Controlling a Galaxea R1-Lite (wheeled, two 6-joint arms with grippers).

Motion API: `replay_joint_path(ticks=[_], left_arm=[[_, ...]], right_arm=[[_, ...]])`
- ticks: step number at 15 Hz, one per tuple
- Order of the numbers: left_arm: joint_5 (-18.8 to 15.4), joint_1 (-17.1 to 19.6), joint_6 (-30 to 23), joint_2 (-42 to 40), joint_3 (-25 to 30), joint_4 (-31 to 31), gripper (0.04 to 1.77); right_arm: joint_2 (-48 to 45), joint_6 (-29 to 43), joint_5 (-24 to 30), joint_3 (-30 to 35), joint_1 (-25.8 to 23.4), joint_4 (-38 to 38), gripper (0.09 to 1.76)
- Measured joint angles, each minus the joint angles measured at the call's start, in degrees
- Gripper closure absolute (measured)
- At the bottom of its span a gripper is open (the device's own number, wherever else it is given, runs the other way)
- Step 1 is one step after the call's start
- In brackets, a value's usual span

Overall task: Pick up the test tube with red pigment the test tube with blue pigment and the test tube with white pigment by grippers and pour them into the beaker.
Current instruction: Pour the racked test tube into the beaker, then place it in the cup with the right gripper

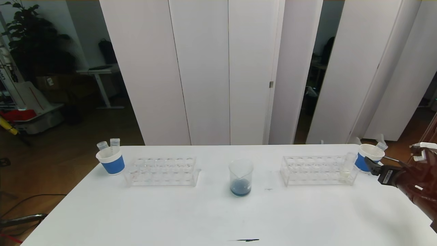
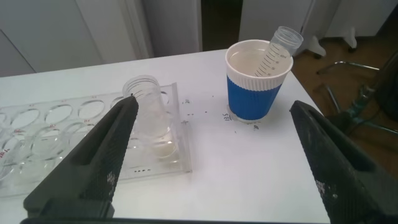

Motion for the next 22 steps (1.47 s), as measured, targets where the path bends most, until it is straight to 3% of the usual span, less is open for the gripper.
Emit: replay_joint_path(ticks=[11, 22], left_arm=[[0.00, 0.00, 0.00, 0.00, 0.00, 0.00, 0.06], [0.00, 0.00, 0.02, 0.00, 0.00, 0.00, 0.06]], right_arm=[[6.95, -1.24, -3.33, -6.38, 8.00, 0.00, 0.10], [12.98, -3.30, -3.88, -12.32, 7.91, 0.05, 0.10]])
